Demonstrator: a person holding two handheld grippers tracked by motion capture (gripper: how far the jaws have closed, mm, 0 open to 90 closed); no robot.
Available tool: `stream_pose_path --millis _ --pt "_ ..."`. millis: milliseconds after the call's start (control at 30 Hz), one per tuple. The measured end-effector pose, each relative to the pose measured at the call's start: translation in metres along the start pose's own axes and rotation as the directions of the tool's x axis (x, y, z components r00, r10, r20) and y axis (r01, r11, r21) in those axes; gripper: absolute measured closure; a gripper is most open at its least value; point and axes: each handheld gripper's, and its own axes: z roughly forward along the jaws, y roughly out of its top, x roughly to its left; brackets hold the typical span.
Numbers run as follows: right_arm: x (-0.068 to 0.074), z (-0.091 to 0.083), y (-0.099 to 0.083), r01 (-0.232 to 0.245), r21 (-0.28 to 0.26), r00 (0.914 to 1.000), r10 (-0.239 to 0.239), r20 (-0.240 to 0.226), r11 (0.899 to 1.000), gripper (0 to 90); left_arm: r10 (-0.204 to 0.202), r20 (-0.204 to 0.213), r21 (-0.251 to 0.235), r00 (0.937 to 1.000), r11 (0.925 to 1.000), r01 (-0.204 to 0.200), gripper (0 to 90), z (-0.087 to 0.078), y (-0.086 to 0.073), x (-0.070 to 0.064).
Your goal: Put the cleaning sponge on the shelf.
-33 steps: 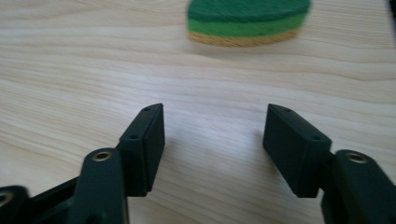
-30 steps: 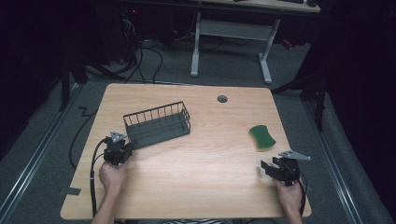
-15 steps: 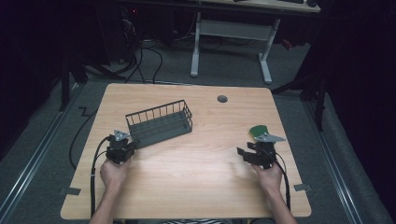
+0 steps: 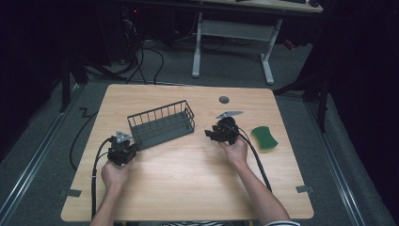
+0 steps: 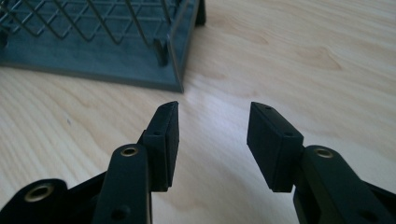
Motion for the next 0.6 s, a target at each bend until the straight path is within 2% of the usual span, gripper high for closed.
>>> stream_pose_path --millis 267,500,600 --pt "0.013 0.030 0.025 0.022 0.021 0.9995 -0.022 -0.024 1.000 60.5 0.000 0.002 0.000 1.0000 1.0000 0.000 86.5 0.000 0.000 0.000" --pt "0.018 0.044 0.033 0.017 0.031 0.9996 -0.016 -0.022 0.999 69.6 -0.001 0.007 0.002 1.0000 1.0000 0.001 86.4 0.000 0.000 0.001" --pt "0.017 0.049 0.034 0.011 0.038 0.9993 -0.009 -0.037 0.999 82.0 -0.003 0.009 0.002 1.0000 1.0000 0.003 86.4 0.000 0.000 0.000"
